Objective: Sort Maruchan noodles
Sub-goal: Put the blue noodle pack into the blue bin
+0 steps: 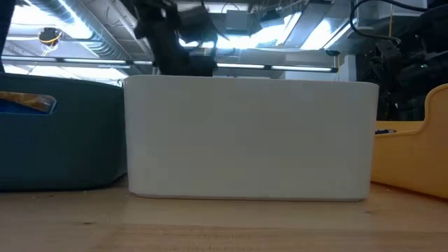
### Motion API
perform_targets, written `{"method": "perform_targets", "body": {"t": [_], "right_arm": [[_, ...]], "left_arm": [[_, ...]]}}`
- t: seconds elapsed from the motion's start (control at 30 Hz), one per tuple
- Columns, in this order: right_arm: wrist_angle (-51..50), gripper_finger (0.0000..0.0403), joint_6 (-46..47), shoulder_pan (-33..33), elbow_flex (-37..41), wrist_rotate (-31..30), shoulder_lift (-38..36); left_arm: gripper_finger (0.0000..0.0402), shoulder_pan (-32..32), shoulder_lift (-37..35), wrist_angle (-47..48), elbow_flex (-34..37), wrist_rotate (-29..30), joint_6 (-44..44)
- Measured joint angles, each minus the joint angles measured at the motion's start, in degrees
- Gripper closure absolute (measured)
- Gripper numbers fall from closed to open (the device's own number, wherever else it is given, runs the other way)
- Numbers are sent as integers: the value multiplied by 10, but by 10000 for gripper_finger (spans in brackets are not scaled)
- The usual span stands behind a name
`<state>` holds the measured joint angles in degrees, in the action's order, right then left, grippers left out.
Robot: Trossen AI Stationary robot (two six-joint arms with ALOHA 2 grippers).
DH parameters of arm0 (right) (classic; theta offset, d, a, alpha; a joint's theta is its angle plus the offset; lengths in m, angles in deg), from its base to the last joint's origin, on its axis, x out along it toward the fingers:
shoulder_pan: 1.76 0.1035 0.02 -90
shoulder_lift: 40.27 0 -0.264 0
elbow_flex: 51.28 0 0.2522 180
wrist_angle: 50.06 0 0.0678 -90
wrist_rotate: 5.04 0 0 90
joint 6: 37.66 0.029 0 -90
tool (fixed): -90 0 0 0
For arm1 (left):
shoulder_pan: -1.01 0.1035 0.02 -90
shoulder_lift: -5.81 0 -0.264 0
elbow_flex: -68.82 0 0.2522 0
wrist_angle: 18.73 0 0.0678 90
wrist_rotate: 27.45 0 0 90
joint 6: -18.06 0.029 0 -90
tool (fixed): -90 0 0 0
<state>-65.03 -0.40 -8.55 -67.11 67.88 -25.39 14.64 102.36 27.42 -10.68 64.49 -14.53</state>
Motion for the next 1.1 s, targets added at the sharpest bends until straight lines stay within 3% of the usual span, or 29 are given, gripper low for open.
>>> {"method": "perform_targets", "body": {"t": [0.23,0.73,1.1], "right_arm": [[0,207,0,0,0,0,0],[0,207,0,0,0,2,0],[0,207,0,0,0,2,0]], "left_arm": [[115,4,59,-5,0,-9,-74],[118,-22,91,-47,0,-47,-92],[212,-22,133,-69,-2,-92,-107]]}}
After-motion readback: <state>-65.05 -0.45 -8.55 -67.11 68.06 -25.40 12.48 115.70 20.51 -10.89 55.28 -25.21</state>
